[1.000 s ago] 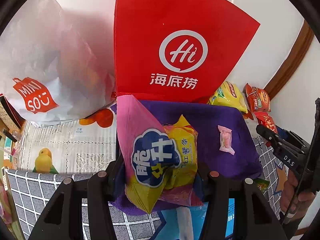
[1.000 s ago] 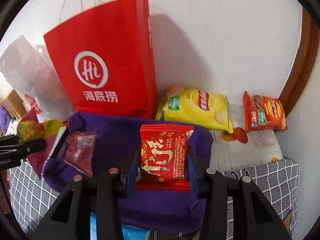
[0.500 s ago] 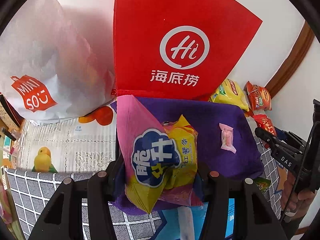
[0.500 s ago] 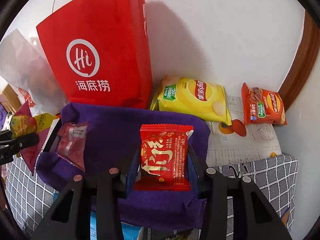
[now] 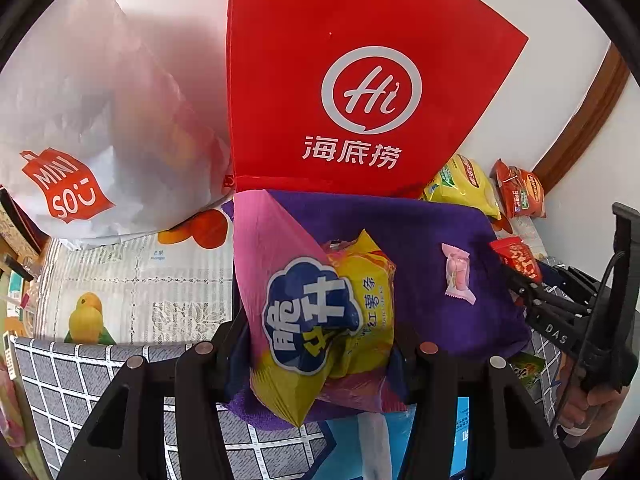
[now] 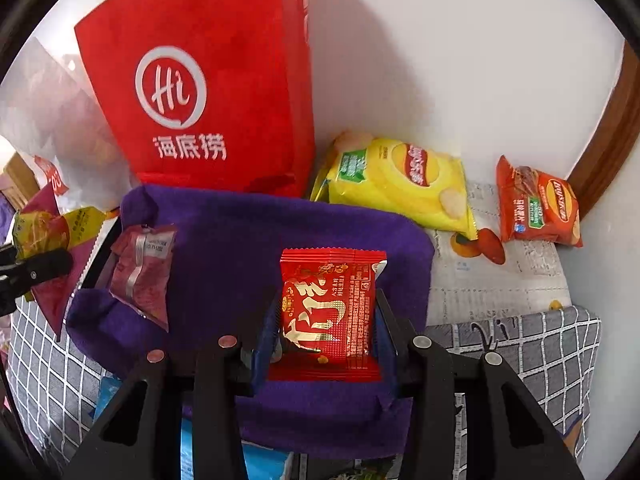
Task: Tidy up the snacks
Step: 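Lower the red packet onto the cloth and open the right tool while the left tool holds the chip bag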
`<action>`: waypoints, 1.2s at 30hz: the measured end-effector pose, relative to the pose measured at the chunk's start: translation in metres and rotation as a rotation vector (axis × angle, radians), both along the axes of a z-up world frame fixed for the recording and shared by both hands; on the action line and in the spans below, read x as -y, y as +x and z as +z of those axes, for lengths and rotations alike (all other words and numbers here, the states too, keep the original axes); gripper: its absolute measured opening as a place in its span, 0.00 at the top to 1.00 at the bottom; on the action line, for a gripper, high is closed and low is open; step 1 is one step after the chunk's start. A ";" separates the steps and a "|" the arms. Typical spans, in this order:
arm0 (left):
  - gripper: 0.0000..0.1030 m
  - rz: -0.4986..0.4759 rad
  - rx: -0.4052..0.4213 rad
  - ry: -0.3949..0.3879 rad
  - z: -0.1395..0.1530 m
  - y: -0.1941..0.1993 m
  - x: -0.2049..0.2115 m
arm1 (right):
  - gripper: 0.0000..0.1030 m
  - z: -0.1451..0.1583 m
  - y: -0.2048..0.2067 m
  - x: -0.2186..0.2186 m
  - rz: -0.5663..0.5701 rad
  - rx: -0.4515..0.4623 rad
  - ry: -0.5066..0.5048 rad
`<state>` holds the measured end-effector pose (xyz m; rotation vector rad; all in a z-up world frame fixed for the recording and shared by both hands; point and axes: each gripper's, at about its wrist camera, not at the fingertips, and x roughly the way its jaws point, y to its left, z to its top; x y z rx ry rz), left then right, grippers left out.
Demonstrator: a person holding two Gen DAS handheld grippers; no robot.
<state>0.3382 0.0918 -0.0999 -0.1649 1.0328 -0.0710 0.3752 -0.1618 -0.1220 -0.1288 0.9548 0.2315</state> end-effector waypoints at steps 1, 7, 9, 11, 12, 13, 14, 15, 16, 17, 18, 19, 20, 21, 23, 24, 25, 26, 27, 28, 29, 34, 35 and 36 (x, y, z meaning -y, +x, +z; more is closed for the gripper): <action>0.49 -0.001 0.000 0.000 0.000 0.000 0.000 | 0.57 -0.002 0.000 -0.003 0.007 -0.005 -0.007; 0.49 0.002 0.003 -0.003 0.001 0.000 -0.001 | 0.57 -0.007 -0.001 -0.011 0.030 -0.017 -0.023; 0.49 0.005 0.002 -0.003 0.002 0.000 -0.002 | 0.57 -0.008 -0.001 -0.013 0.034 -0.021 -0.027; 0.49 0.006 -0.001 -0.010 0.002 -0.001 -0.003 | 0.57 -0.010 0.000 -0.015 0.030 -0.026 -0.030; 0.49 0.007 -0.002 -0.015 0.002 -0.001 -0.004 | 0.57 -0.012 0.000 -0.016 0.032 -0.031 -0.033; 0.49 0.008 -0.001 -0.020 0.003 -0.001 -0.005 | 0.57 -0.013 0.000 -0.018 0.036 -0.036 -0.038; 0.49 0.008 -0.002 -0.023 0.002 -0.001 -0.006 | 0.57 -0.015 0.000 -0.020 0.041 -0.042 -0.045; 0.49 0.007 -0.004 -0.023 0.002 -0.001 -0.006 | 0.57 -0.017 0.000 -0.021 0.044 -0.045 -0.051; 0.49 0.005 -0.008 -0.022 0.001 0.000 -0.005 | 0.57 -0.018 0.000 -0.022 0.045 -0.046 -0.057; 0.49 0.003 -0.013 -0.022 -0.001 0.000 -0.005 | 0.57 -0.018 0.000 -0.023 0.047 -0.047 -0.061; 0.49 -0.001 -0.020 -0.022 -0.002 0.001 -0.004 | 0.57 -0.019 -0.001 -0.024 0.049 -0.049 -0.062; 0.49 -0.006 -0.025 -0.023 -0.004 0.002 -0.002 | 0.57 -0.019 -0.001 -0.024 0.050 -0.051 -0.062; 0.49 -0.011 -0.030 -0.023 -0.005 0.002 -0.001 | 0.57 -0.019 -0.001 -0.024 0.050 -0.054 -0.062; 0.49 -0.014 -0.034 -0.024 -0.006 0.003 0.000 | 0.57 -0.019 -0.001 -0.024 0.050 -0.054 -0.063; 0.49 -0.021 -0.044 -0.022 -0.010 0.003 0.004 | 0.57 -0.021 0.000 -0.022 0.049 -0.062 -0.069; 0.49 -0.025 -0.049 -0.019 -0.011 0.005 0.006 | 0.57 -0.021 0.001 -0.022 0.048 -0.065 -0.072; 0.49 -0.027 -0.052 -0.016 -0.012 0.005 0.007 | 0.57 -0.022 0.001 -0.021 0.045 -0.067 -0.076; 0.49 -0.029 -0.058 -0.013 -0.014 0.006 0.009 | 0.57 -0.023 0.002 -0.021 0.042 -0.070 -0.080; 0.49 -0.030 -0.061 -0.011 -0.015 0.006 0.010 | 0.57 -0.024 0.002 -0.020 0.039 -0.073 -0.084; 0.49 -0.030 -0.064 -0.009 -0.016 0.006 0.011 | 0.57 -0.024 0.003 -0.019 0.037 -0.077 -0.086; 0.49 -0.030 -0.068 -0.008 -0.018 0.007 0.012 | 0.57 -0.025 0.003 -0.019 0.036 -0.080 -0.086; 0.49 -0.044 -0.081 0.002 -0.023 0.010 0.018 | 0.57 -0.025 0.002 -0.021 0.049 -0.079 -0.095; 0.49 -0.044 -0.083 0.006 -0.023 0.010 0.019 | 0.56 -0.024 0.001 -0.022 0.052 -0.078 -0.097; 0.49 -0.043 -0.084 0.006 -0.024 0.010 0.019 | 0.56 -0.024 0.001 -0.022 0.053 -0.076 -0.098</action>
